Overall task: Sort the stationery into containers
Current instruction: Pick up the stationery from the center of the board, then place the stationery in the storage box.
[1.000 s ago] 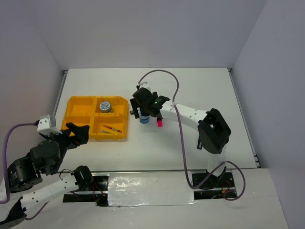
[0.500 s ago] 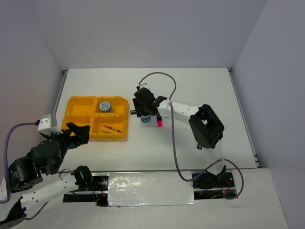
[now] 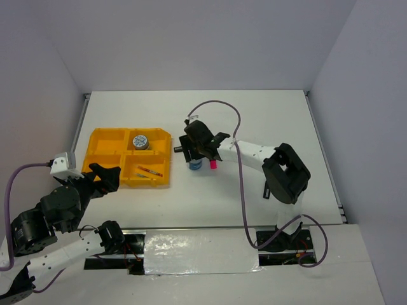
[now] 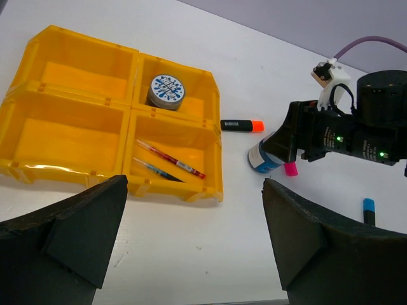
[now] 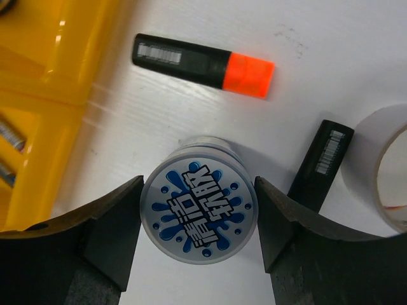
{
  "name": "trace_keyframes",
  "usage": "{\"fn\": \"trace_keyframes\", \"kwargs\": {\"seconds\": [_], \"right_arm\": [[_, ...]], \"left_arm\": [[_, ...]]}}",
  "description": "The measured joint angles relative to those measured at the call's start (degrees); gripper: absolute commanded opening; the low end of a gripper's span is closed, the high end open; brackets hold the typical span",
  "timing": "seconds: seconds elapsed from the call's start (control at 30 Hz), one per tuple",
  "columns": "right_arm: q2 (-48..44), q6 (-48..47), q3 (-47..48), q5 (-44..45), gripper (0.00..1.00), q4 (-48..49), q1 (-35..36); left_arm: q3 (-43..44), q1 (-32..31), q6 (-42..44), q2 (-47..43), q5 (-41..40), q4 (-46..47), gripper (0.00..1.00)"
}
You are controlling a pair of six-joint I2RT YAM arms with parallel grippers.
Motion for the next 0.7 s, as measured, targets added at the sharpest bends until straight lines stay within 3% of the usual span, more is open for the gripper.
{"fn": "trace_keyframes", "kwargs": {"seconds": [0.33,0.7], "right_arm": [[-1.6,3.2,2.6,-3.7,0.19,4.8,1.1],[10.2,4.2,22.7,-1.0,0.21,8.0,3.5]], "left_arm": [[0.0,0.0,0.0,0.0,0.0,0.3,0.99],[-0.1,0.0,0.7,0.0,0.1,0.7,0.99]]}}
